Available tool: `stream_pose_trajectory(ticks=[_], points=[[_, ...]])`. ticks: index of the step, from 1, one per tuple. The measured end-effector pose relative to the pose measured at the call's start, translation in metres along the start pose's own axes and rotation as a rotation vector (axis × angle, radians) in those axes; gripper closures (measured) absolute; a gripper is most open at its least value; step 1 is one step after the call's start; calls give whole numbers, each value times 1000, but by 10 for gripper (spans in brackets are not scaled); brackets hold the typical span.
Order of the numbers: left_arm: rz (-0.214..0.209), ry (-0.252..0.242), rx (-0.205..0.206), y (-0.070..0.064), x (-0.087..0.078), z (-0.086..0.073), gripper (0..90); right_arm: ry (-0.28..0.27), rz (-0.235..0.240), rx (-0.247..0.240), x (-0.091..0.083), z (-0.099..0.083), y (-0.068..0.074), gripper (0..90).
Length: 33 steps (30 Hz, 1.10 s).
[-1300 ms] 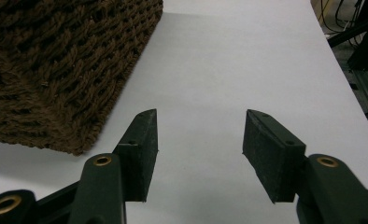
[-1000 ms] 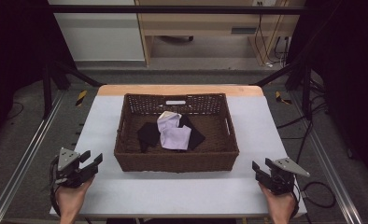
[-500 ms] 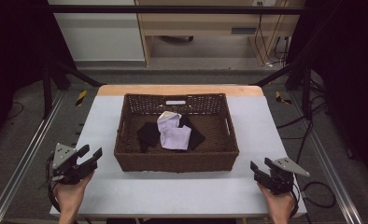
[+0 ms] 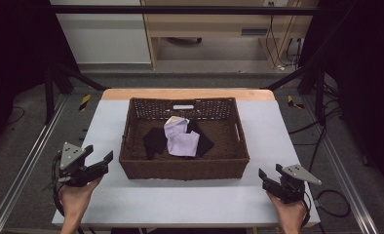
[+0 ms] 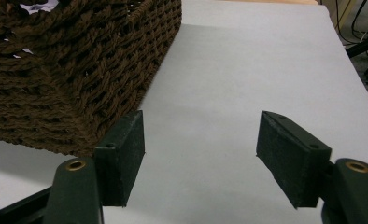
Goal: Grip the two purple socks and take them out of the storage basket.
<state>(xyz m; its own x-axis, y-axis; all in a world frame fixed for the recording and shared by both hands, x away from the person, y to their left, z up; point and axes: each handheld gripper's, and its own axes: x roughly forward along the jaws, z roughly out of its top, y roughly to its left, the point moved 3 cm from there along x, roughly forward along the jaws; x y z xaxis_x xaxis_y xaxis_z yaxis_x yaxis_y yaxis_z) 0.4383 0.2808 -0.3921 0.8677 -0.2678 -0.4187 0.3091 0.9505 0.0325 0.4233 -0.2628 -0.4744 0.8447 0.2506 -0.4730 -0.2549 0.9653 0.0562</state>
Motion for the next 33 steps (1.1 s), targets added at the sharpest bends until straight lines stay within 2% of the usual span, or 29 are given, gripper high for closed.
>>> stream_pose_trajectory(ticks=[2, 7, 8, 11, 14, 18, 21, 28, 33], points=[[0, -6, 9, -2, 1, 3, 289, 2, 1, 2, 0, 0, 0, 329], [-5, -29, 38, -9, 5, 14, 380, 3, 2, 4, -1, 1, 0, 349], [-10, -39, 54, -12, 7, 20, 391, 2, 0, 3, 0, 1, 0, 349], [-3, -26, 52, -15, 10, 27, 357, 2, 1, 5, -1, 1, 0, 349], [-24, -42, 68, -20, 12, 38, 398, 1, -2, 7, -1, 1, -1, 349], [-44, -32, 76, -27, 19, 48, 464, 2, 1, 10, -1, 1, -1, 349], [-56, -10, 82, -34, 30, 55, 486, 2, 1, 11, 0, 1, -1, 350], [-73, -16, 82, -43, 47, 71, 566, 5, 0, 8, 0, 1, -1, 355], [-84, -23, 107, -58, 61, 86, 580, 6, 5, 12, 1, 1, -1, 358]])
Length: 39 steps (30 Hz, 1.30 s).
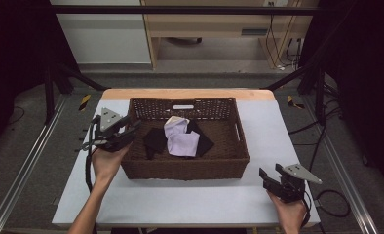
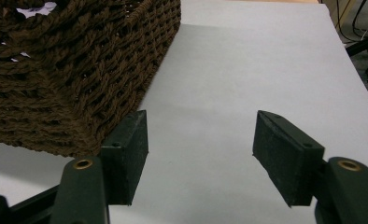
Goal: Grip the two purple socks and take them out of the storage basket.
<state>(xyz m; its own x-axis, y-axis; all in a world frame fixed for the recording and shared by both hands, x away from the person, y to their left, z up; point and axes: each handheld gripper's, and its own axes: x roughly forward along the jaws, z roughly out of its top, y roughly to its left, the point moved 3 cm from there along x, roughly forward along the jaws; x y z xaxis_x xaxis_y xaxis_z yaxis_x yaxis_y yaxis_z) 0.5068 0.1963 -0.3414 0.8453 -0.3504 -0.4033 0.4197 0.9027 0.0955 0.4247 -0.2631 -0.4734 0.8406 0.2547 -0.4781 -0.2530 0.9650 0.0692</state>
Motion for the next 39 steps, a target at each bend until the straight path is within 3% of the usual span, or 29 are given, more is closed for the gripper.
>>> stream_pose_trajectory(ticks=[7, 12, 17, 19, 26, 30, 36, 37, 38, 39], points=[[-59, -6, -19, -15, 22, 13, 547, 0, 0, -2, 1, 0, 0, 358], [-77, -1, -5, -25, 43, 19, 494, -2, -1, -3, 1, 0, 0, 357], [-87, 6, -16, -28, 58, 19, 440, 3, -1, -2, 2, 0, 0, 357], [-106, 32, -30, -30, 66, 16, 415, 4, -3, -11, 3, 0, -1, 357], [-109, 97, -8, -39, 92, 8, 384, 6, -1, -11, 4, 0, -1, 357], [-104, 153, 27, -45, 106, 9, 365, 11, -6, -7, 5, 0, -2, 357], [-105, 198, 66, -51, 116, 6, 365, 16, -9, -1, 6, -1, -3, 357], [-111, 233, 86, -53, 118, 2, 361, 16, -12, -6, 6, -1, -3, 357], [-111, 233, 86, -53, 118, 2, 361, 16, -12, -6, 6, -1, -3, 357], [-92, 267, 139, -57, 119, -2, 363, 17, -14, -8, 6, -1, -3, 354]])
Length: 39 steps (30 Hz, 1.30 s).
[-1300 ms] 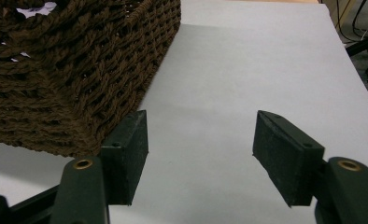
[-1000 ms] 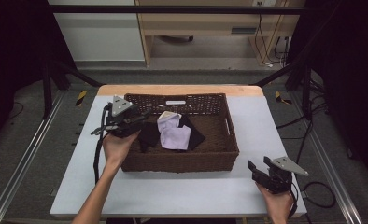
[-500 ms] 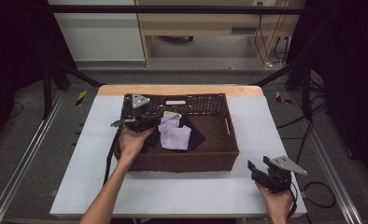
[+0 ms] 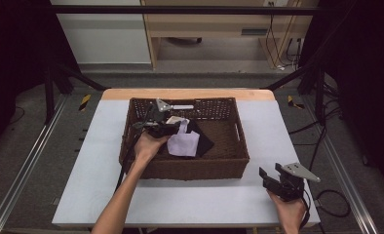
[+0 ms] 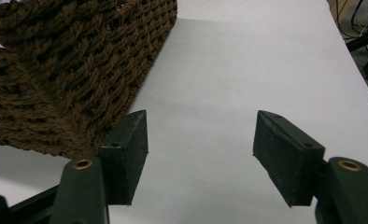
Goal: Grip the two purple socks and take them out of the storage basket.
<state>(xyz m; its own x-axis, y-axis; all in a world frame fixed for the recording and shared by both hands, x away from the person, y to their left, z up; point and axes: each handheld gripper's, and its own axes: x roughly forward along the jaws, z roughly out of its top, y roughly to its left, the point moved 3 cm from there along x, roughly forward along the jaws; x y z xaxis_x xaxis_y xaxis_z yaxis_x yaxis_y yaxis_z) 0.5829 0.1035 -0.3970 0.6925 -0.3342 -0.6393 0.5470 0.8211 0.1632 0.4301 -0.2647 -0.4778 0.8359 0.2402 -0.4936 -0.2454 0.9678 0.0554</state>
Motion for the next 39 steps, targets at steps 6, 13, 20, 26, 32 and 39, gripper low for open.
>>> stream_pose_trajectory(ticks=[6, 13, 20, 26, 32, 39], points=[[-35, 55, 33, -6, 7, -4, 403, 6, -5, 9, 0, 0, 1, 343], [-78, 135, 42, -11, 17, -9, 416, 18, -16, 0, 2, -1, 0, 343], [-107, 196, 34, -12, 23, -12, 430, 22, -16, -5, 3, -2, 0, 343], [-104, 266, 33, -12, 29, -15, 446, 26, -11, 0, 3, -2, 0, 343], [-82, 333, 24, -10, 35, -18, 507, 25, -8, 1, 3, -2, 1, 343], [-82, 373, 18, -9, 38, -21, 659, 28, -6, -2, 3, -2, 1, 343]])
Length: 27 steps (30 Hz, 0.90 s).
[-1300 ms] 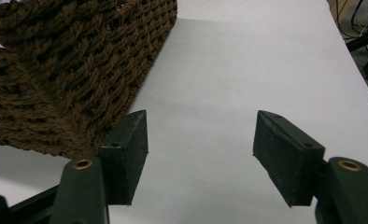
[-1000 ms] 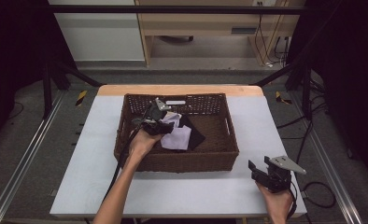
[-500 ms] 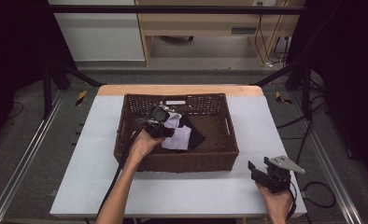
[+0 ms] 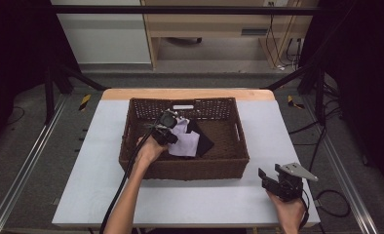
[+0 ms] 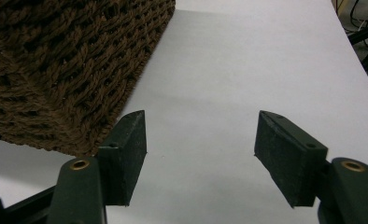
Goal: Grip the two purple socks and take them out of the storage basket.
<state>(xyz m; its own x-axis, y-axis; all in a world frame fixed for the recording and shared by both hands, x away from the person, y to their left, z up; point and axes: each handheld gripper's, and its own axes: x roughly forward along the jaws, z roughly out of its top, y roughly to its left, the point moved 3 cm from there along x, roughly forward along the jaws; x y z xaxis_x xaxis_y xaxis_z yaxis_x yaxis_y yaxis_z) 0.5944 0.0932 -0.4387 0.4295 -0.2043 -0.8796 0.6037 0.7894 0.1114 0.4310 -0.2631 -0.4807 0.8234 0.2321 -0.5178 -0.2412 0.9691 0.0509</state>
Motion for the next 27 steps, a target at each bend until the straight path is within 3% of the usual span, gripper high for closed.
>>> stream_pose_trajectory(ticks=[4, 7, 13, 16, 19, 20, 23, 27], points=[[10, 5, 0, 1, 0, -1, 787, 1, 0, -1, 0, 0, 0, 344], [-4, -6, -17, 3, -2, -1, 835, -1, -2, -5, 0, 0, 0, 344], [3, -64, -18, 2, -8, -1, 861, -1, 0, -5, 0, 0, 1, 345], [-1, -132, -14, 2, -15, 0, 867, -1, -1, -6, -1, 0, 0, 345], [8, -244, -13, 2, -27, -1, 872, 0, -3, -6, -1, -1, -1, 345], [8, -244, -13, 2, -27, -1, 873, 0, -3, -6, -1, -1, -1, 345], [-5, -324, -19, 4, -37, -2, 877, -2, -1, -3, -1, -1, -1, 345], [-13, -382, -28, 6, -44, -3, 881, -2, 0, 6, -2, -1, -2, 346]])
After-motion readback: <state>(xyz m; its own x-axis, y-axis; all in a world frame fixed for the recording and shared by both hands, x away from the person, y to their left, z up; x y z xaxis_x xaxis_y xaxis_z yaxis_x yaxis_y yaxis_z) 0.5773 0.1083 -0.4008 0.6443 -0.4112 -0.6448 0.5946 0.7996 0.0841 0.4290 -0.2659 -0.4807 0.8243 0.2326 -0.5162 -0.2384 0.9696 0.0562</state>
